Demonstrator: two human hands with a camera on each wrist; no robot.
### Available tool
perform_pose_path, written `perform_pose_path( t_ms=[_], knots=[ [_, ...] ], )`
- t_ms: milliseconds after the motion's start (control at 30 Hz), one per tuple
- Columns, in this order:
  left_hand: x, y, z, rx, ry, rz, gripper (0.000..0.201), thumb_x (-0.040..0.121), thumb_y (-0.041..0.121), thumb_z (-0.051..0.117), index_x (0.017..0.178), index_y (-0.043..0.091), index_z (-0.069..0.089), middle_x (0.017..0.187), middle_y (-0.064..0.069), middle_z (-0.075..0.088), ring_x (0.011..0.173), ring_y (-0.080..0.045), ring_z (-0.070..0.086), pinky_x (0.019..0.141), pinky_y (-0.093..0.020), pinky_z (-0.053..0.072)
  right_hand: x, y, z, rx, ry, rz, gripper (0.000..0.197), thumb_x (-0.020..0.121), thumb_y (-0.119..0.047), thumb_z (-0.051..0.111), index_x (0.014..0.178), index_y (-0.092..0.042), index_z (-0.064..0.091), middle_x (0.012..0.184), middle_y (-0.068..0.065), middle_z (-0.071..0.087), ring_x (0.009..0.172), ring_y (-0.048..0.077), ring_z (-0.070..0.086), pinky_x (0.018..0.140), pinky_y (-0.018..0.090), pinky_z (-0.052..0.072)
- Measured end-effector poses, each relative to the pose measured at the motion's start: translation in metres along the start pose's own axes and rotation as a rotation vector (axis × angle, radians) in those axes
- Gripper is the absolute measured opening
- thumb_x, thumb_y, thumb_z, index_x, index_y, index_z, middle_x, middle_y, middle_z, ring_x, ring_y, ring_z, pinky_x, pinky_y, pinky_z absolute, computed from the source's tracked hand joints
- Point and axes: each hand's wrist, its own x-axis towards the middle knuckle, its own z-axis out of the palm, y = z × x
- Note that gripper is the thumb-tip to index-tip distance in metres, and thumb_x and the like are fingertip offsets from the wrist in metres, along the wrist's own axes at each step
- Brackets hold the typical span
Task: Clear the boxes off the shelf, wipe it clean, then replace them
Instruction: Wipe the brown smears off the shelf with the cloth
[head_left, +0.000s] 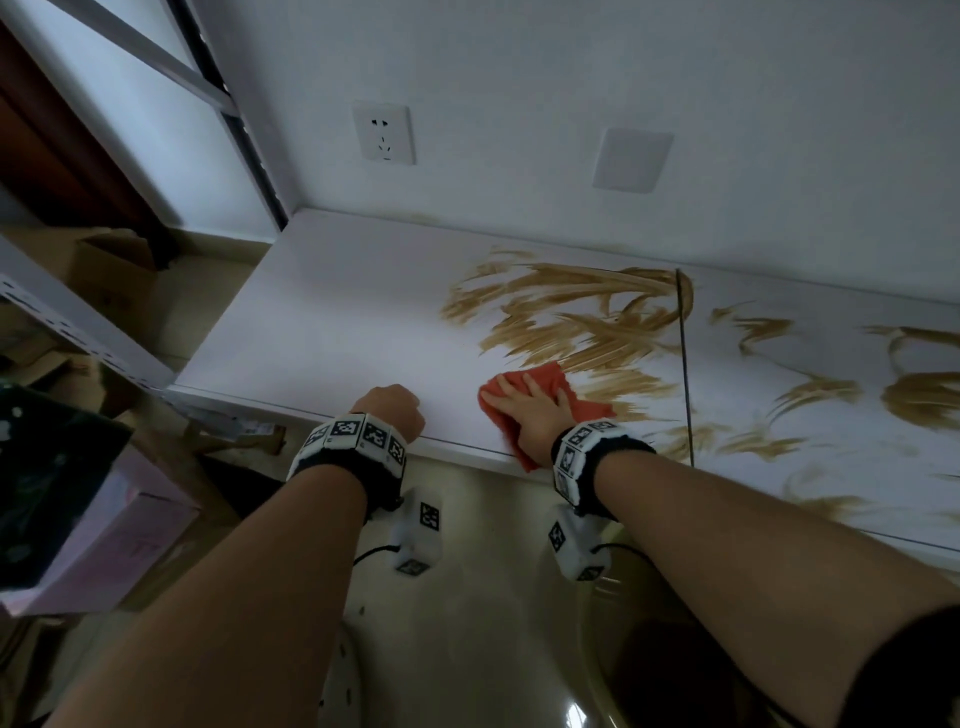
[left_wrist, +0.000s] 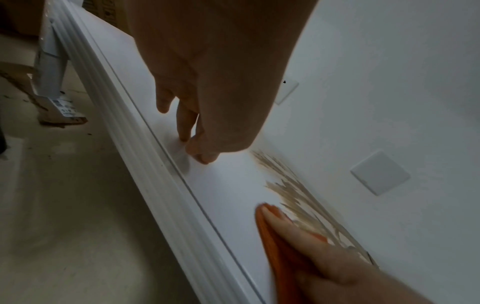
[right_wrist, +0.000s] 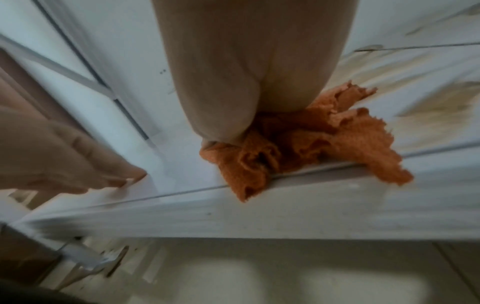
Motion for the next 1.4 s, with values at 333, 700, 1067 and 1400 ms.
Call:
perform_pose_path(
  t_ms=[333,700,1067,1400],
  knots=[
    [-0.005,0.005,0.003,0.048,0.041,-0.029,0.045,0.095,0.008,0.033,0.138,0.010,0.044,0.144,-0.011,0.040,0.129,-0.029,0.043,0.103,-0.034,0.038,-0.018,-0.003,0.023,-0.150,-0.058,-0.300,0.079,0.087,0.001,0.051,0.148,-0.035,0.018,0.159,-0.009,0.001,0.147,0.019,-0.003,0.117,0.052,0.002],
    [0.007,0.012,0.020,-0.003,0.057,-0.112,0.035,0.091,0.013,0.038,0.118,0.009,0.059,0.128,-0.008,0.056,0.117,-0.027,0.054,0.093,-0.034,0.043,-0.027,0.035,0.005,-0.010,0.019,0.052,0.084,0.087,0.004,0.045,0.149,-0.037,0.005,0.159,-0.007,-0.008,0.146,0.024,-0.011,0.115,0.057,-0.004],
    [0.010,0.013,0.019,-0.006,0.088,-0.107,0.030,0.085,0.011,0.040,0.106,0.008,0.063,0.118,-0.010,0.061,0.107,-0.029,0.058,0.090,-0.034,0.045,-0.024,0.008,0.021,-0.142,-0.021,-0.263,0.078,0.089,-0.002,0.050,0.148,-0.039,0.016,0.159,-0.011,0.001,0.147,0.020,-0.004,0.117,0.050,-0.004],
    [0.006,0.018,0.025,-0.054,0.114,-0.162,0.036,0.089,0.011,0.038,0.123,0.002,0.048,0.123,-0.015,0.057,0.114,-0.030,0.055,0.099,-0.038,0.044,-0.025,0.053,-0.005,0.038,0.017,0.112,0.092,0.082,0.008,0.049,0.149,-0.037,0.007,0.158,-0.006,-0.009,0.146,0.024,-0.010,0.115,0.057,-0.005]
  ],
)
